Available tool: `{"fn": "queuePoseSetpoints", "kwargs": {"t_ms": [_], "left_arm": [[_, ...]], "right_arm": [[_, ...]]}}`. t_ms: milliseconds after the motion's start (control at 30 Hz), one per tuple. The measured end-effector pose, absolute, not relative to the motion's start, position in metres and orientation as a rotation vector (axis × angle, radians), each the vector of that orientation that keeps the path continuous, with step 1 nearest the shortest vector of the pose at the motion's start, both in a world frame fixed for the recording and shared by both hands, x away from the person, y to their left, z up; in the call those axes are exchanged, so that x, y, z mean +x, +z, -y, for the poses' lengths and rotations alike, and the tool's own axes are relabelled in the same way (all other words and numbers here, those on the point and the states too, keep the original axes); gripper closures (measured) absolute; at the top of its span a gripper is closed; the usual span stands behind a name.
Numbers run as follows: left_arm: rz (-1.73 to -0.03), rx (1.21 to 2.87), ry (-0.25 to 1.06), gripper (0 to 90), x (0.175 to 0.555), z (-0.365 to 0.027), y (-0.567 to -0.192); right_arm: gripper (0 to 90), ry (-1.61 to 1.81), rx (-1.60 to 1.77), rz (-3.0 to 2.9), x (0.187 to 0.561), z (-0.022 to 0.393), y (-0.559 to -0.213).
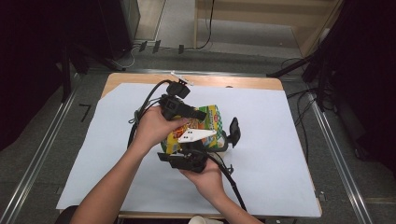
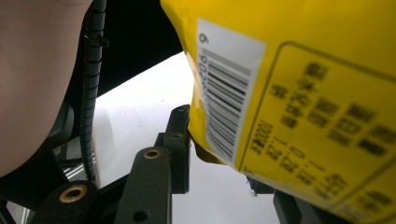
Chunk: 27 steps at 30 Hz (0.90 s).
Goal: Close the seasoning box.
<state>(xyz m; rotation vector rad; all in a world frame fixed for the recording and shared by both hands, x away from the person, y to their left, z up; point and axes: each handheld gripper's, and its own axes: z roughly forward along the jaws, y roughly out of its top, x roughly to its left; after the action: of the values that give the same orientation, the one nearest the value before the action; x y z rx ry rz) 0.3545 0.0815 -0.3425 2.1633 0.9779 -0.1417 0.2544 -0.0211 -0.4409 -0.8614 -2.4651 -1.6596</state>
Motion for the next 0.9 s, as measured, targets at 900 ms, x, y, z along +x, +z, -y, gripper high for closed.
{"fn": "queuePoseSetpoints", "kwargs": {"t_ms": [900], "left_arm": [[-0.971, 2.167, -0.141, 70.9, 0.3528, -0.0779, -0.3380]], "right_arm": [[67.9, -1.672, -0.865, 2.471, 0.2534, 0.0245, -0.4373]]}}
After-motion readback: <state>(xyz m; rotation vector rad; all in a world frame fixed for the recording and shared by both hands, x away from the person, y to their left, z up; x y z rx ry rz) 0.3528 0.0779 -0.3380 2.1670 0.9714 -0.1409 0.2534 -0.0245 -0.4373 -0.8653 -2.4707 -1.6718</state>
